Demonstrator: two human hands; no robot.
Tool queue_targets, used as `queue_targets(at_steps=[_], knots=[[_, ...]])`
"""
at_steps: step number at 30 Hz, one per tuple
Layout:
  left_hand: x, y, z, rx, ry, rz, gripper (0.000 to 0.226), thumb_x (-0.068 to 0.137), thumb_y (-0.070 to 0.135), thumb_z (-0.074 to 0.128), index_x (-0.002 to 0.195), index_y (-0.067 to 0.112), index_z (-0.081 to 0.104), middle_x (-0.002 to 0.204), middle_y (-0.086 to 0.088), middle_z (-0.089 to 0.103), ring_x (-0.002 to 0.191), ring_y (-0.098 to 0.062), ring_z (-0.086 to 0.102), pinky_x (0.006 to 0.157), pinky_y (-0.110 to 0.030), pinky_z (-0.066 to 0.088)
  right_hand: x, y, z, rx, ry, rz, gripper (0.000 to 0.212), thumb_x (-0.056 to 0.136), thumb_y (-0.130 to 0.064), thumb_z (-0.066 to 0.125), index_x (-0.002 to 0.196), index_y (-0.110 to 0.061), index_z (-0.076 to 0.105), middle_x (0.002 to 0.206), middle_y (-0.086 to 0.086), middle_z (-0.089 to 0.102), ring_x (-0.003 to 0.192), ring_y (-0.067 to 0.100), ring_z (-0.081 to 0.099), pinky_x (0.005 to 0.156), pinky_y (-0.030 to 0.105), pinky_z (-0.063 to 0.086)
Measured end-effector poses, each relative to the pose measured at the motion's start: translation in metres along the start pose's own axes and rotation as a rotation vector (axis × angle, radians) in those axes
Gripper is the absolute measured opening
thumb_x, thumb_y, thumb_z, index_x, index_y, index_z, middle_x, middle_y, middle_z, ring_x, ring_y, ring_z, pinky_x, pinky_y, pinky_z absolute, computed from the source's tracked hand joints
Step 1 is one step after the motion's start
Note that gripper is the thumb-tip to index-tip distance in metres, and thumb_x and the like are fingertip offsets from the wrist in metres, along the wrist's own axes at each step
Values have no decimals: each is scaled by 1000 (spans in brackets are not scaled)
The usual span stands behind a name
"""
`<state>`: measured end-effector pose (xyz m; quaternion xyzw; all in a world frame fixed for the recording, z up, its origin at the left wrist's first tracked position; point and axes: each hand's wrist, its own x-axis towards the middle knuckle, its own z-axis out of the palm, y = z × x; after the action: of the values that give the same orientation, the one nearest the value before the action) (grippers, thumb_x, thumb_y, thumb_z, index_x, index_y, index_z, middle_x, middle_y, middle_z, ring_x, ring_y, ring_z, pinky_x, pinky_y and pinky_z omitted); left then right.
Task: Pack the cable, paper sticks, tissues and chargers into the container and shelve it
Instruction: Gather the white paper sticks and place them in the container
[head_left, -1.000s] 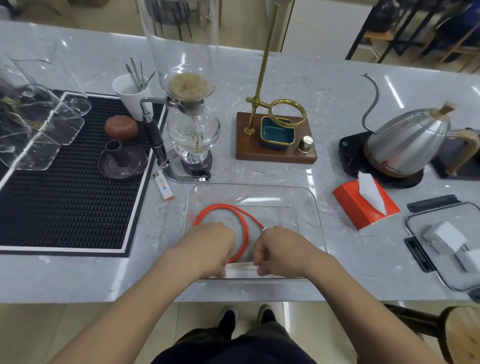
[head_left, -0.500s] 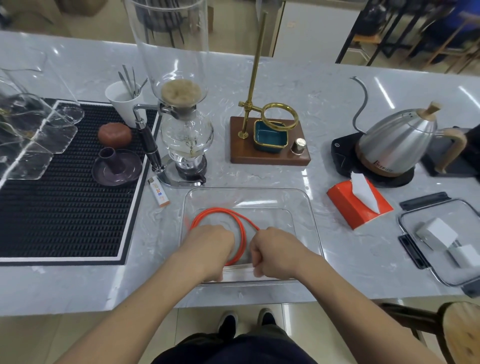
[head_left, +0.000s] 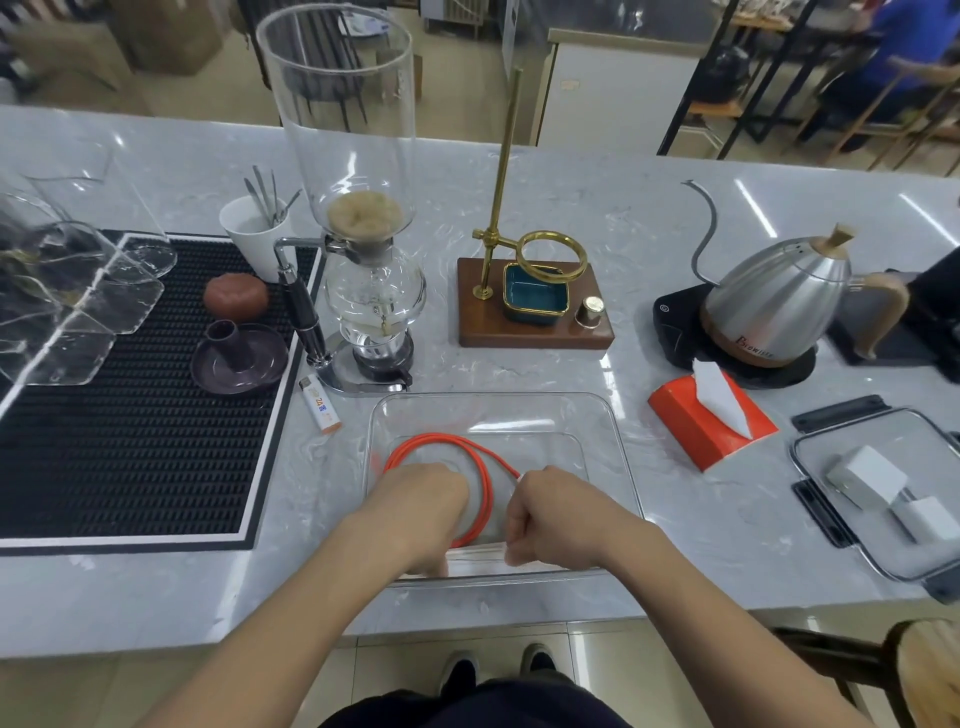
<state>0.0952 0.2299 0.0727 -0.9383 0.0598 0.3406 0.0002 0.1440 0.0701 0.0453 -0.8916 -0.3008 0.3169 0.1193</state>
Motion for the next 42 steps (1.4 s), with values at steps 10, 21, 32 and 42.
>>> queue_targets(at_steps=[10, 21, 32, 42], knots=[[4, -14, 12, -155, 279, 110, 15, 74, 33, 75, 76, 21, 66, 76, 8, 65, 77, -15, 60, 67, -29, 48, -11, 5, -3, 76, 154, 4, 6, 75, -22, 68, 69, -23, 68, 71, -5, 70, 72, 12, 65, 69, 28, 54], [23, -16, 19, -260, 381, 91, 2, 73, 21, 62, 72, 22, 61, 72, 8, 64, 71, -13, 59, 53, -25, 41, 4, 18, 5, 182, 292, 113, 46, 90, -29, 63, 132, -16, 54, 128, 4, 61, 112, 20, 59, 92, 28, 46], [56, -13, 26, -270, 449, 151, 27, 90, 14, 55, 115, 22, 65, 107, -2, 58, 96, -26, 62, 80, -45, 52, 1, 6, 8, 413, 266, 116, 36, 88, -2, 47, 121, -11, 58, 109, 6, 69, 98, 21, 66, 88, 30, 53], [55, -14, 29, -317, 378, 125, 25, 79, 33, 64, 70, 9, 65, 72, -9, 69, 69, -26, 63, 62, -40, 53, 4, 3, 9, 548, 252, 126, 33, 84, 4, 47, 106, -15, 62, 103, 5, 71, 92, 19, 68, 82, 30, 56]])
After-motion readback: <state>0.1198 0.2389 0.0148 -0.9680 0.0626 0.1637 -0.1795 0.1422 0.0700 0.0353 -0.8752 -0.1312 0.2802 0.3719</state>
